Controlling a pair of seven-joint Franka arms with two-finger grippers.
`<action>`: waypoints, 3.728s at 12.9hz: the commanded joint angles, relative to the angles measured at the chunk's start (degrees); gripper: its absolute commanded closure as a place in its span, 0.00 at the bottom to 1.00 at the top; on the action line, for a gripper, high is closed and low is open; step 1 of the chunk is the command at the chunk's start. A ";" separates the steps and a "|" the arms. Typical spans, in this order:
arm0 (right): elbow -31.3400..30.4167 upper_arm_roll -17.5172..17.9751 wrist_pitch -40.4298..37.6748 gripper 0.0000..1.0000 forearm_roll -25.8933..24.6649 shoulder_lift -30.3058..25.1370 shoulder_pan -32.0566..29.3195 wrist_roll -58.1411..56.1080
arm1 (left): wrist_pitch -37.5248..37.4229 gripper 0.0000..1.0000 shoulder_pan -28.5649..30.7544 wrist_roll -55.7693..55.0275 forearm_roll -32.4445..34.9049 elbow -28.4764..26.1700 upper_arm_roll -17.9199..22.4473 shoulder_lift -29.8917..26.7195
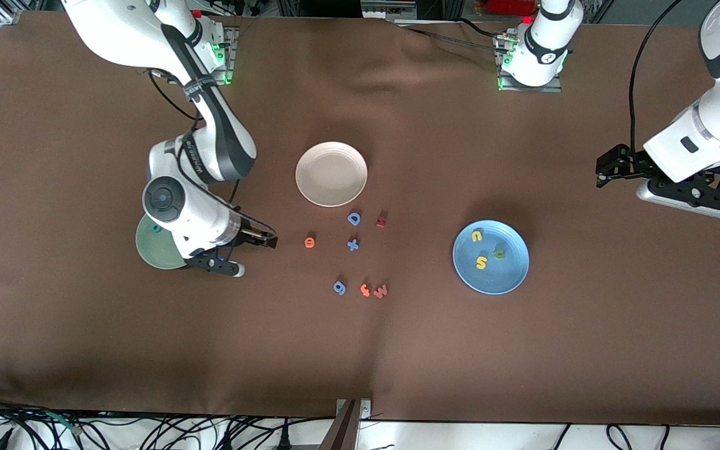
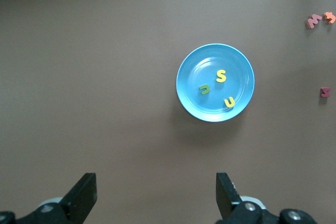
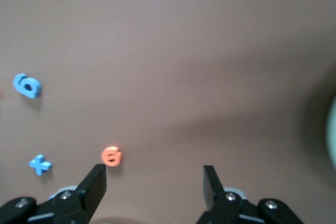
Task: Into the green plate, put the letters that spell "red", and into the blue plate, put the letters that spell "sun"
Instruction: 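Grasp the orange 6 with the right gripper, then place the orange 6 on the green plate with the right gripper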
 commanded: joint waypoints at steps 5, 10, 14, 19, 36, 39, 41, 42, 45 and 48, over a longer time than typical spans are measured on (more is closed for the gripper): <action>2.46 -0.20 9.49 0.18 -0.60 8.39 6.51 2.03 | -2.98 0.00 2.16 1.18 0.36 -0.29 -2.61 -2.31; 2.28 -0.20 12.92 0.19 -0.60 11.03 7.56 2.03 | -5.79 0.00 4.26 1.61 -0.51 2.25 -1.47 -1.88; 2.02 -0.20 12.84 0.43 -0.60 11.65 7.83 2.03 | -6.24 0.00 4.53 1.18 -0.25 2.43 -1.65 -1.87; 1.93 -0.20 12.76 0.81 -0.60 11.65 7.83 1.94 | -6.94 0.00 4.18 1.44 -0.07 2.52 -2.08 -1.88; -5.17 -19.96 -10.45 1.00 -0.60 -4.17 7.21 -17.63 | -9.67 0.00 3.74 1.53 0.28 4.81 -2.44 -1.96; -11.14 -24.19 -7.47 1.00 0.01 -4.88 7.21 -24.76 | -9.67 0.00 3.74 1.53 0.19 4.90 -2.44 -1.96; -15.37 -24.81 -2.83 1.00 0.10 -5.23 7.21 -26.70 | -9.67 0.00 3.83 1.53 0.01 4.90 -2.44 -2.05; -17.56 -25.07 -0.28 1.00 0.36 -5.23 7.04 -27.58 | -9.75 0.00 3.83 1.53 -0.08 5.24 -2.35 -2.05; -21.10 -25.08 4.32 1.00 0.36 -5.14 6.86 -28.29 | -9.76 0.00 3.74 1.53 -0.16 5.60 -2.26 -2.05; -21.27 -24.90 4.23 1.00 0.98 -4.62 5.54 -29.35 | -10.10 0.00 3.74 1.53 -0.16 5.60 -2.26 -2.05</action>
